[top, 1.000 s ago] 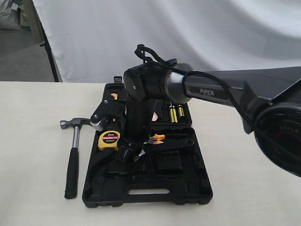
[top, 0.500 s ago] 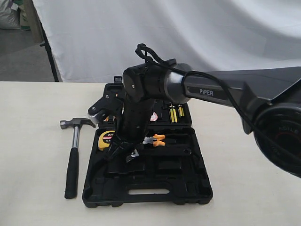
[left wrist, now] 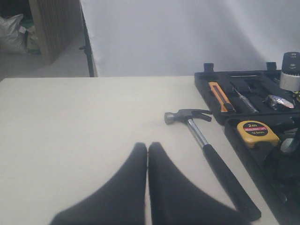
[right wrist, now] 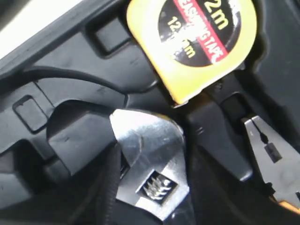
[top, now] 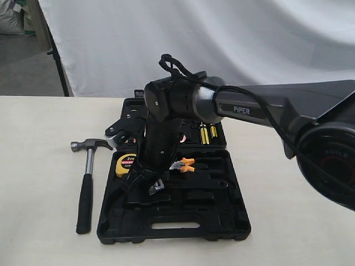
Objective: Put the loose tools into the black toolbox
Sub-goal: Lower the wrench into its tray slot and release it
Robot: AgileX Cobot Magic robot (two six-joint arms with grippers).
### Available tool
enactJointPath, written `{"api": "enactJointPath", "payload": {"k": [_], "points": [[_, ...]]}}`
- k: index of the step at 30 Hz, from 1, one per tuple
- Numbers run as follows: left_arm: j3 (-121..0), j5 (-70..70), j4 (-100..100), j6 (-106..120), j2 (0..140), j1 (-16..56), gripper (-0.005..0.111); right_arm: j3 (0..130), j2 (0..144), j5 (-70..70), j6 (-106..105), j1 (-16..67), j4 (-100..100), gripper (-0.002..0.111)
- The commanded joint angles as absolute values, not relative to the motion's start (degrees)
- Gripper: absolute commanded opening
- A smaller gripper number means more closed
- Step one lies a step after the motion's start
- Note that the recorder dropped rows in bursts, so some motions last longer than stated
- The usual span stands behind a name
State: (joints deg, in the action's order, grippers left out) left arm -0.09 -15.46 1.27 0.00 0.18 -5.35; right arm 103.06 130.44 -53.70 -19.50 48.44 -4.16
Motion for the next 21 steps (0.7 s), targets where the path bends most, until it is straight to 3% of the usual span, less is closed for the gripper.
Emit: {"api": "enactJointPath", "payload": {"k": [1, 17, 19, 21], "points": [[0.0, -15.4, 1.7, 0.0, 0.0, -5.5, 0.001, 103.2, 130.4, -54.0, -19.3, 48.1, -4.8, -0.001], [0.0, -15.4, 1.7, 0.0, 0.0, -5.5, 0.001, 103.2, 130.4, -54.0, -17.7, 48.1, -4.3, 0.000], [0.0, -15.4, 1.7, 0.0, 0.0, -5.5, 0.001, 103.2, 130.4, -53.9, -17.1, 48.1, -3.3, 0.007], [0.0, -15.4, 1.7, 0.0, 0.0, -5.5, 0.001, 103.2, 130.4, -53.9, -16.3, 48.1, -2.6, 0.021]]}}
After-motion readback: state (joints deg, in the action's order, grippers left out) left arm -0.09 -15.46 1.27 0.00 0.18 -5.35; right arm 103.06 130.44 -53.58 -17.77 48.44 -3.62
